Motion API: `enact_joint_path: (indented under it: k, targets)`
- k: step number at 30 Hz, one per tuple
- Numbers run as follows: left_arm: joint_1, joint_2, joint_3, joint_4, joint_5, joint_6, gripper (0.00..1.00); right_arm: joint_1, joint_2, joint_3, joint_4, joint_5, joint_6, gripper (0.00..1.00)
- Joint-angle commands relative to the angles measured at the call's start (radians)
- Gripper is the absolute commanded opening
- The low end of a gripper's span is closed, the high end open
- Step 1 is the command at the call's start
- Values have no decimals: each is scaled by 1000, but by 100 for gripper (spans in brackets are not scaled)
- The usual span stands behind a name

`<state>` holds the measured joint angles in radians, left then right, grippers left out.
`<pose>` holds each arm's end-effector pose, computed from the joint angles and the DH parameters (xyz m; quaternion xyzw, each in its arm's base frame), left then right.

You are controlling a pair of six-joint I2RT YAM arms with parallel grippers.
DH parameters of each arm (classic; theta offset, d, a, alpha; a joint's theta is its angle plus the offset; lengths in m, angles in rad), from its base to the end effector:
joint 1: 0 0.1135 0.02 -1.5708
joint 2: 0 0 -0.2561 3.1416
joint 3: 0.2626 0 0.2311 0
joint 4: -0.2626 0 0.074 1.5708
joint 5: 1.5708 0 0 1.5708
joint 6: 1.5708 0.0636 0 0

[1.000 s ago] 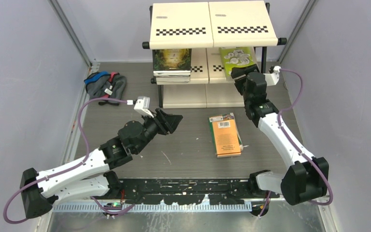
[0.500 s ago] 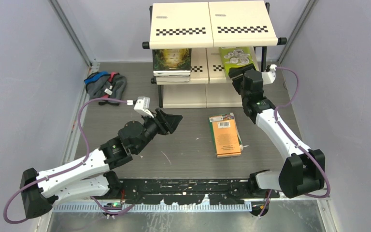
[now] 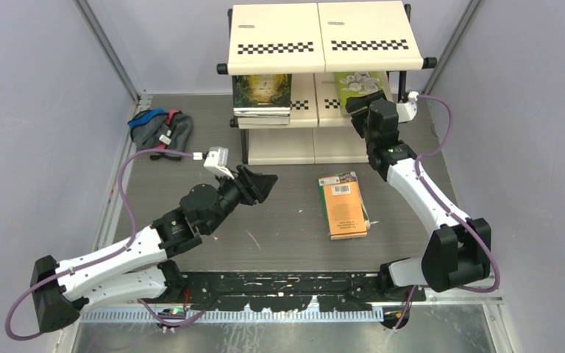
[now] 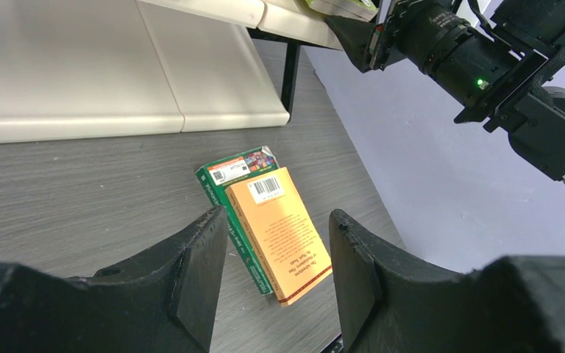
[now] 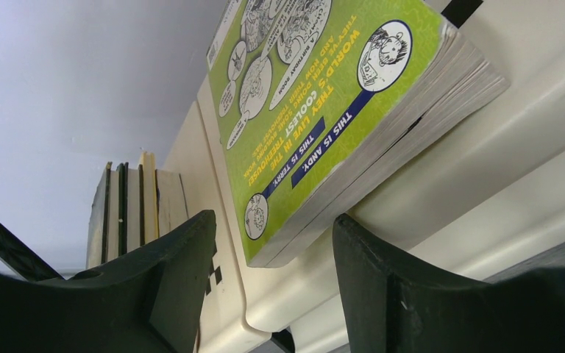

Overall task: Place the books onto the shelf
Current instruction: Place the book on the shelf.

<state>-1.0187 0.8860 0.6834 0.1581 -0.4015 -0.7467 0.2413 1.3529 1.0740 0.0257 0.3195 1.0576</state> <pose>0.1371 -0.1752 0.3198 -0.0405 0.7203 -0.4317 0.5415 0.3211 0.0585 0.3261 0.3992 0.6779 0.2653 0.5574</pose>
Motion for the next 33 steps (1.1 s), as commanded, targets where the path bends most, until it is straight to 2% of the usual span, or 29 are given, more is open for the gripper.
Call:
enact_joint_path:
  k: [1,14,18,27,33]
  targets:
    - [4,3,5,32,-22,24,54,4,-40,20,52,-14,0,65]
    - [5,-26,-13,8,-17,19,54,6,-158,-55,-20,-59,-25,67]
    - [5,-34,-14,-7,1,20,54,6,-209,-79,-87,-73,-35,67]
    - [-13,29,-41,-3,182,-6,54,10,-451,-248,-311,-61,-100,67]
    - [-43,179,-36,58,291,1,54,10,-575,-420,-426,-39,-74,67]
